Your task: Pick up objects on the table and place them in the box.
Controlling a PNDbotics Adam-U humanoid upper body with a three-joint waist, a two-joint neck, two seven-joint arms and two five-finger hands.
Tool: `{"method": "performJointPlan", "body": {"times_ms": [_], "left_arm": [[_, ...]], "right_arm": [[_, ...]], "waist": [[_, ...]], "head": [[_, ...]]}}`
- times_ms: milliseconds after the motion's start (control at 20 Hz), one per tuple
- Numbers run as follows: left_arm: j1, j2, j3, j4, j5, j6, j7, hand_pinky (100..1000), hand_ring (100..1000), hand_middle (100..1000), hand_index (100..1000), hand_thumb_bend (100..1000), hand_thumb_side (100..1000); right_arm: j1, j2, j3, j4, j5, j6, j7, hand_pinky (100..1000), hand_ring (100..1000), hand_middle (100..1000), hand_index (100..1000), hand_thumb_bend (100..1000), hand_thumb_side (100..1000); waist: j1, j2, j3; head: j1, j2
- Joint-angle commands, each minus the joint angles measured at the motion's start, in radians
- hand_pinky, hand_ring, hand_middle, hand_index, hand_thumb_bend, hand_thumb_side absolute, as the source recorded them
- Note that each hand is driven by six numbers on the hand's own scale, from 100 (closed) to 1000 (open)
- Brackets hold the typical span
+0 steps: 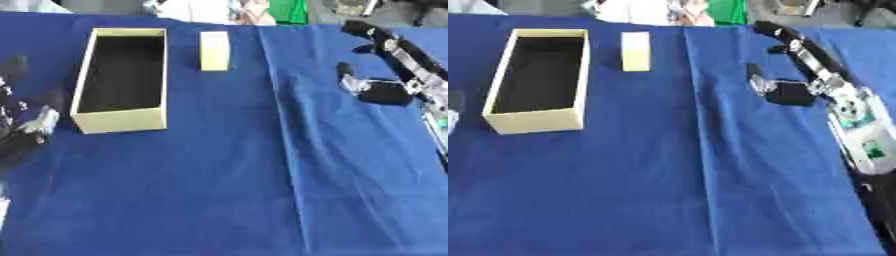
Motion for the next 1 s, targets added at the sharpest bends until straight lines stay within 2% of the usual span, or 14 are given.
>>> {"method": "performJointPlan", "body": {"times_ms": [50,700,1000], "left_arm": [[-0.010,0.018,0.006,-0.018,-0.008,-0.011,-0.027,717,1000,950,945,817,483],[-0.010,0.018,0.008,-0.019,-0.003,-0.019,-0.033,719,1000,950,946,770,478],[-0.010,0.019,0.005,-0.019,0.002,-0.022,-0.032,719,1000,950,947,764,480]], "right_arm": [[-0.015,-0.026,-0.007,-0.017,-0.002,0.002,-0.001,864,1000,923,1000,100,282],[-0.019,-0.030,-0.004,-0.017,-0.004,0.002,0.001,865,1000,923,1000,100,281],[-0.064,-0.087,0.037,-0.001,-0.007,-0.003,0.040,870,1000,928,1000,100,256]], "waist": [[0.002,-0.014,0.000],[0.002,-0.014,0.001],[-0.001,-0.017,0.005]], "head": [[0.000,-0.003],[0.000,-0.004],[-0.003,-0.004]]}}
